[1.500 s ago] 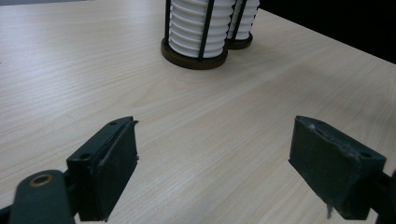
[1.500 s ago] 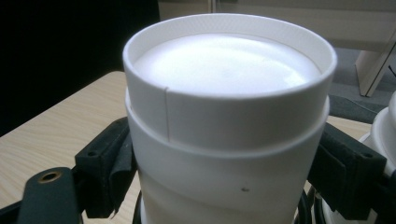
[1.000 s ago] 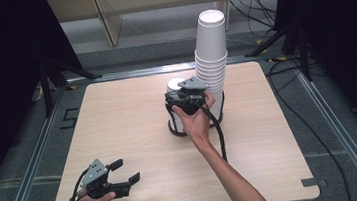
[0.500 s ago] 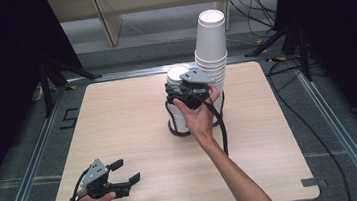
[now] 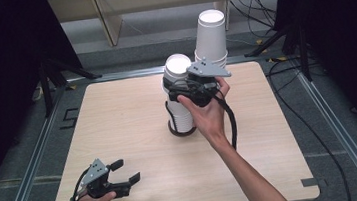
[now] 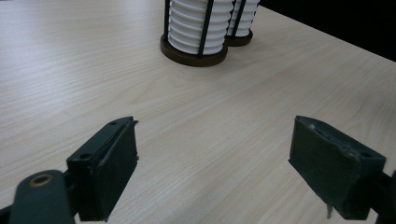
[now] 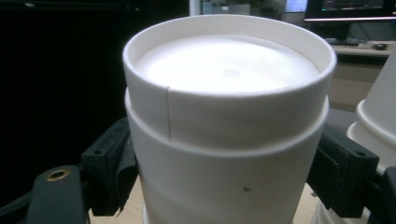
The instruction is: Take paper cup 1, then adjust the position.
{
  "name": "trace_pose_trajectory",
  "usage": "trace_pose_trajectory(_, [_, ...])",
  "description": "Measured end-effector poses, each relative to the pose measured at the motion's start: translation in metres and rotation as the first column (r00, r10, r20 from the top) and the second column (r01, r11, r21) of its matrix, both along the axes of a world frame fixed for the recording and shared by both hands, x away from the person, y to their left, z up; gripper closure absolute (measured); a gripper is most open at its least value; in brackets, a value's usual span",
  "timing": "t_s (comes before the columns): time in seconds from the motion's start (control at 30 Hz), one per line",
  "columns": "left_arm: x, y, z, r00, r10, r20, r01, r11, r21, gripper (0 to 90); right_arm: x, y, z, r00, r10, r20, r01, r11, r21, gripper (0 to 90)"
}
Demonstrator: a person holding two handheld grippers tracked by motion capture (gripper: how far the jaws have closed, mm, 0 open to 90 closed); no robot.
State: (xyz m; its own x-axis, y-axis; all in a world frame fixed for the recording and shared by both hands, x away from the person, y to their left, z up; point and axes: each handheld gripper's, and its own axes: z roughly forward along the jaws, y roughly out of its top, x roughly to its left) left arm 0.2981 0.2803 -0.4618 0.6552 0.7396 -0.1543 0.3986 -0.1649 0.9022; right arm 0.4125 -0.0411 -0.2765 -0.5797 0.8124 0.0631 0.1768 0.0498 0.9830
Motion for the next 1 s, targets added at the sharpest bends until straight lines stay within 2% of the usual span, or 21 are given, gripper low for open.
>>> trace_pose_trajectory(0.03, [0.000,0.000,0.000,1.0000,0.000,0.000,0.000,1.0000,0.001,14.7,-0.002,-0.001,-0.001,0.9997,0.020,0.016,-0.020,1.000,0.000,19.9])
trace_pose_trajectory(0.07, [0.000,0.000,0.000,1.0000,0.000,0.000,0.000,1.0000,0.000,14.7,-0.008,-0.002,-0.003,0.9992,0.038,-0.011,-0.038,0.999,0.001,19.9])
trace_pose_trajectory(0.13, [0.001,0.000,-0.001,1.0000,0.000,0.005,0.000,1.0000,-0.003,14.7,-0.013,-0.003,-0.008,0.9974,0.072,-0.004,-0.072,0.997,0.003,19.9])
trace_pose_trajectory(0.17, [0.001,0.000,-0.001,1.0000,0.000,0.005,0.000,1.0000,-0.003,14.7,-0.018,-0.004,-0.012,0.9953,0.091,-0.033,-0.091,0.996,0.009,19.9])
trace_pose_trajectory(0.2, [0.001,0.000,-0.001,1.0000,-0.001,0.001,0.001,1.0000,-0.008,14.7,-0.018,-0.004,-0.012,0.9953,0.091,-0.033,-0.091,0.996,0.009,19.9])
trace_pose_trajectory(0.23, [0.001,-0.001,-0.002,1.0000,-0.002,0.002,0.002,0.9999,-0.016,14.7,-0.022,-0.005,-0.018,0.9922,0.113,-0.052,-0.113,0.994,0.007,19.9])
trace_pose_trajectory(0.27, [0.001,-0.001,-0.002,1.0000,-0.001,0.002,0.001,0.9999,-0.017,14.7,-0.023,-0.007,-0.023,0.9919,0.122,-0.035,-0.123,0.992,-0.007,19.9])
trace_pose_trajectory(0.33, [0.001,0.000,-0.002,1.0000,-0.003,0.004,0.003,0.9999,-0.016,14.7,-0.024,-0.007,-0.027,0.9905,0.131,-0.040,-0.132,0.991,-0.003,19.9])
trace_pose_trajectory(0.37, [0.001,-0.001,-0.002,1.0000,0.000,0.004,0.000,0.9998,-0.020,14.7,-0.027,-0.008,-0.037,0.9868,0.154,-0.051,-0.154,0.988,-0.005,19.9])
trace_pose_trajectory(0.4, [0.001,0.000,-0.002,1.0000,0.003,0.000,-0.003,0.9999,-0.016,14.7,-0.027,-0.008,-0.037,0.9868,0.154,-0.051,-0.154,0.988,-0.005,19.9])
trace_pose_trajectory(0.47, [0.002,0.000,-0.003,1.0000,-0.003,0.005,0.004,0.9998,-0.021,14.7,-0.030,-0.010,-0.050,0.9799,0.182,-0.081,-0.183,0.983,0.003,19.9])
trace_pose_trajectory(0.5, [0.002,0.000,-0.003,1.0000,-0.003,0.004,0.003,0.9997,-0.022,14.7,-0.033,-0.011,-0.060,0.9695,0.211,-0.125,-0.209,0.978,0.029,19.9])
trace_pose_trajectory(0.6, [0.001,-0.001,-0.001,1.0000,0.003,0.000,-0.003,0.9998,-0.018,14.7,-0.034,-0.011,-0.070,0.9657,0.221,-0.136,-0.221,0.975,0.015,19.9])
trace_pose_trajectory(0.63, [0.001,-0.001,-0.002,1.0000,-0.002,0.003,0.002,0.9998,-0.020,14.7,-0.035,-0.013,-0.077,0.9621,0.232,-0.143,-0.233,0.972,0.014,19.8])
trace_pose_trajectory(0.7, [0.001,-0.001,-0.002,1.0000,-0.003,0.004,0.003,0.9998,-0.019,14.7,-0.035,-0.015,-0.081,0.9631,0.233,-0.135,-0.235,0.972,0.000,19.8])
trace_pose_trajectory(0.73, [0.001,-0.001,-0.002,1.0000,-0.003,0.005,0.003,0.9998,-0.019,14.7,-0.036,-0.015,-0.085,0.9567,0.251,-0.147,-0.251,0.968,0.018,19.8])
trace_pose_trajectory(0.83, [0.001,-0.001,-0.002,1.0000,-0.001,0.005,0.001,0.9997,-0.023,14.7,-0.039,-0.016,-0.089,0.9524,0.258,-0.163,-0.260,0.966,0.011,19.8])
trace_pose_trajectory(0.87, [0.001,-0.001,-0.002,1.0000,-0.003,0.006,0.004,0.9997,-0.025,14.7,-0.040,-0.015,-0.095,0.9484,0.278,-0.153,-0.278,0.960,0.018,19.8])
trace_pose_trajectory(0.93, [0.001,-0.001,-0.002,1.0000,-0.004,0.008,0.004,0.9996,-0.028,14.7,-0.043,-0.015,-0.100,0.9414,0.288,-0.175,-0.288,0.957,0.027,19.8])
trace_pose_trajectory(0.97, [0.000,-0.001,-0.002,0.9999,-0.003,0.012,0.003,0.9993,-0.036,14.7,-0.043,-0.015,-0.100,0.9414,0.288,-0.175,-0.288,0.957,0.027,19.8])
trace_pose_trajectory(1.0, [0.000,-0.001,-0.002,0.9998,-0.008,0.016,0.009,0.9991,-0.042,14.7,-0.044,-0.014,-0.104,0.9370,0.300,-0.179,-0.301,0.953,0.022,19.8])
